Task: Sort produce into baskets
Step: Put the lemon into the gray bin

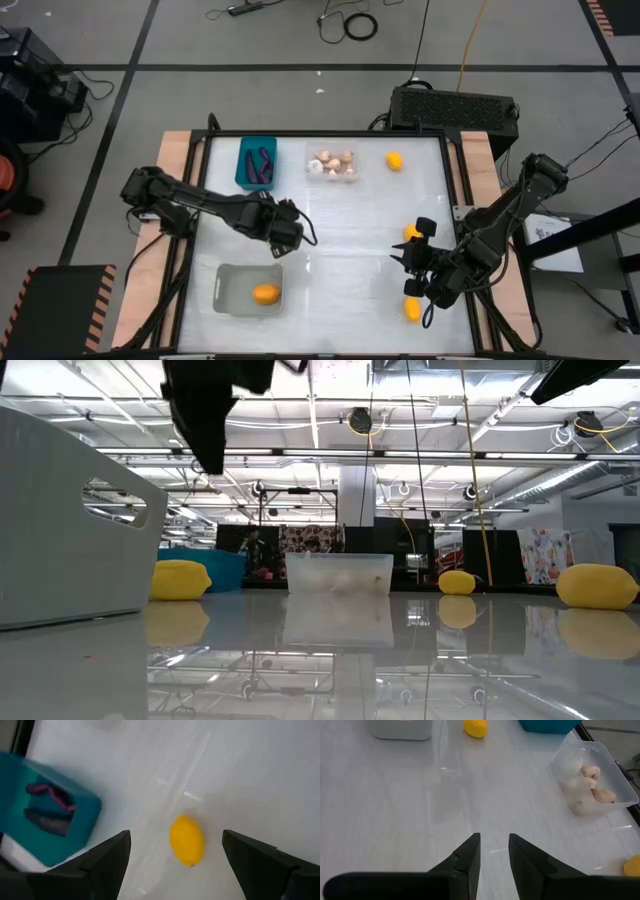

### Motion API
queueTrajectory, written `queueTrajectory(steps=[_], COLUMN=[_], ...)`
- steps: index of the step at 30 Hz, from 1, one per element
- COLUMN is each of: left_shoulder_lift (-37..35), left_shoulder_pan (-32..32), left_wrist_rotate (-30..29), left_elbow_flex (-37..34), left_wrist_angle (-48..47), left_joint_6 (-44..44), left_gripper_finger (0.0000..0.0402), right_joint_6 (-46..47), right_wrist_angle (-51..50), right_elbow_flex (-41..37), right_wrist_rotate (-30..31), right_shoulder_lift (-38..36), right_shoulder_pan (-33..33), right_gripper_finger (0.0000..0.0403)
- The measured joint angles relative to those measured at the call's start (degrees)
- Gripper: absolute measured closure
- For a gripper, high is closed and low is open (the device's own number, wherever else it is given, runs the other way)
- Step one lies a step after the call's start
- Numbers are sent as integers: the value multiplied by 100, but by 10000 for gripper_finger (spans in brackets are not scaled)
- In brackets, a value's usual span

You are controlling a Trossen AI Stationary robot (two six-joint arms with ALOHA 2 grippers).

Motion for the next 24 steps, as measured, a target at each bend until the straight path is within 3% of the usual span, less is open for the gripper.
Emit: queueTrajectory(steps=[5, 11, 24], left_shoulder_lift=[4, 10, 8], left_shoulder_pan=[282, 594, 989], left_wrist_rotate=[136, 730, 1304], left_elbow_flex=[-606, -1232, -2009], left_wrist_angle=[189, 1088, 1811], left_joint_6=[-6, 132, -220], left_gripper_finger=[80, 80, 80], right_joint_6=[0, 0, 2], right_wrist_angle=[0, 2, 2], right_elbow_flex=[0, 0, 0], right_wrist_rotate=[-1, -1, -1], right_shoulder_lift=[0, -1, -1], right_shoulder_pan=[0, -2, -1], right_gripper_finger=[310, 310, 310])
